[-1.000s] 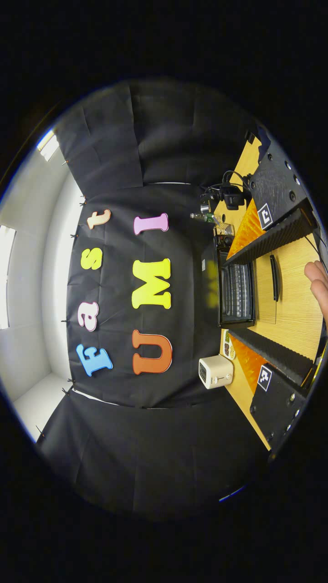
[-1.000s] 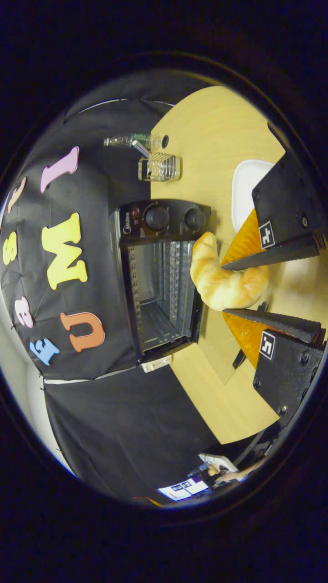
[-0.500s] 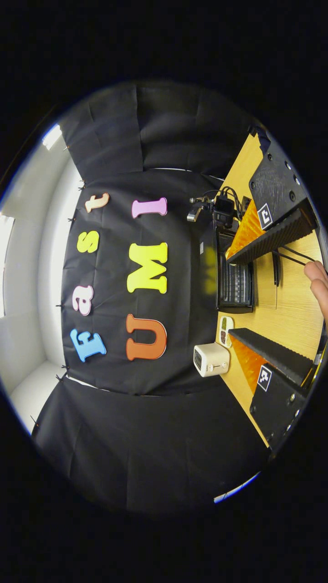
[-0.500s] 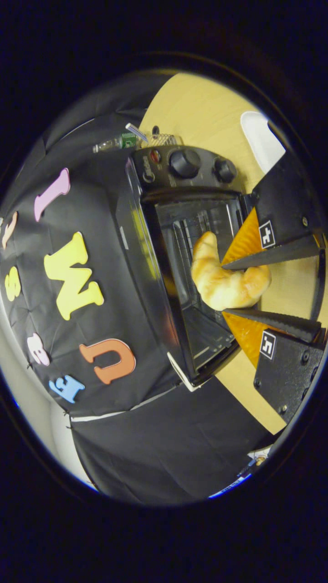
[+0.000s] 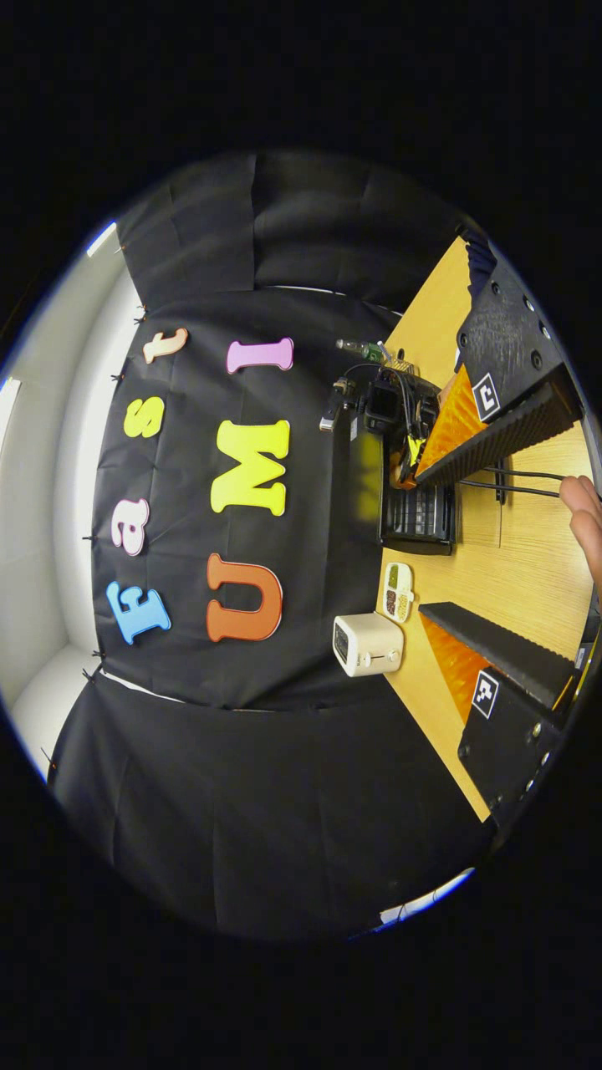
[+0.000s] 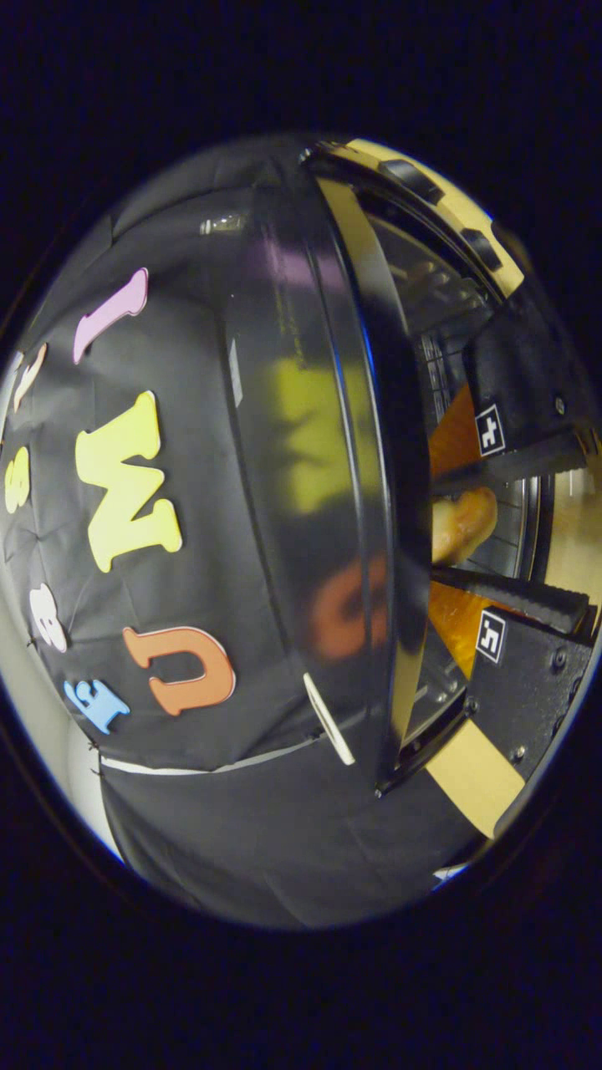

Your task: Open the electric oven with the left hand, put the food in, and close the electric oven.

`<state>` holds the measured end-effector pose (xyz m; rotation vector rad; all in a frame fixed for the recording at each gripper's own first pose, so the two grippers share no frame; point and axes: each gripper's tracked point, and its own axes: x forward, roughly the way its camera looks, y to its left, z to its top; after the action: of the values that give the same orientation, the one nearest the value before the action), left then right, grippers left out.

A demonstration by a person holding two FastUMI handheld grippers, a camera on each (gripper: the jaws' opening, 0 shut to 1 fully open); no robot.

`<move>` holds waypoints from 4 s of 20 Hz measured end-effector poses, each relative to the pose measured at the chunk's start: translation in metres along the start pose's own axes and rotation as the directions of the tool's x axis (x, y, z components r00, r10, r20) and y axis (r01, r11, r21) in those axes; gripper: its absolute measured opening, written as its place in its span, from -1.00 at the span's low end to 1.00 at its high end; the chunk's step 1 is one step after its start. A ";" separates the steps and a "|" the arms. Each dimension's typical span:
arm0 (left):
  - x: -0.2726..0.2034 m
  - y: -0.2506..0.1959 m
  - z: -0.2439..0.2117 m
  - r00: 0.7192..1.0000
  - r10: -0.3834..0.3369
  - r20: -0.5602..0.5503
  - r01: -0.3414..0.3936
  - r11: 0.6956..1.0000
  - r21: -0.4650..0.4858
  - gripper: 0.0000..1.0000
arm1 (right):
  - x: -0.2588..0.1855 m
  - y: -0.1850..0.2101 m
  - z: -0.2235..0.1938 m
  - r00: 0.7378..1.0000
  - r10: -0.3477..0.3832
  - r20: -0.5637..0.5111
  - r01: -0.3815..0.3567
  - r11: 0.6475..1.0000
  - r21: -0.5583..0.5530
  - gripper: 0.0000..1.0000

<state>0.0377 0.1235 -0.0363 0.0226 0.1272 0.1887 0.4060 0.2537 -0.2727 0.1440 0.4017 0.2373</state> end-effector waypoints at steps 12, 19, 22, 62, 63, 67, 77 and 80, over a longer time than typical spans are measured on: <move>0.010 -0.025 -0.013 1.000 -0.029 -0.008 0.029 0.999 -0.012 0.84 | -0.124 -0.011 0.007 0.993 0.091 0.069 -0.087 0.995 -0.056 0.93; 0.036 -0.052 -0.045 0.997 -0.060 -0.056 0.062 0.998 0.025 0.84 | -0.233 -0.037 0.052 0.972 0.086 0.219 -0.071 0.995 -0.072 0.99; 0.053 -0.065 -0.071 0.991 -0.081 -0.111 0.087 0.995 0.051 0.84 | -0.279 -0.054 0.076 0.957 0.046 0.285 -0.028 0.997 -0.067 0.99; 0.113 -0.138 -0.210 0.879 -0.081 -0.469 0.111 0.993 0.038 0.86 | -0.444 -0.180 0.088 0.921 -0.160 0.356 0.198 0.978 -0.072 0.98; 0.114 -0.138 -0.209 0.880 -0.080 -0.468 0.113 0.993 0.043 0.86 | -0.444 -0.182 0.088 0.920 -0.165 0.356 0.203 0.977 -0.072 0.93; 0.115 -0.137 -0.194 0.897 -0.071 -0.436 0.106 0.993 0.057 0.86 | -0.443 -0.181 0.087 0.921 -0.168 0.352 0.202 0.978 -0.061 0.93; 0.140 -0.130 -0.138 0.944 -0.082 -0.320 0.117 0.989 0.093 0.92 | -0.446 -0.187 0.081 0.924 -0.184 0.334 0.209 0.977 -0.038 0.99; 0.150 -0.130 -0.122 0.952 -0.090 -0.292 0.118 0.990 0.079 0.92 | -0.448 -0.187 0.082 0.922 -0.191 0.336 0.216 0.976 -0.038 0.99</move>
<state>0.1919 0.0250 -0.1800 0.0844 0.4276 0.0787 0.0765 -0.0489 -0.0679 0.0656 0.0702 0.0196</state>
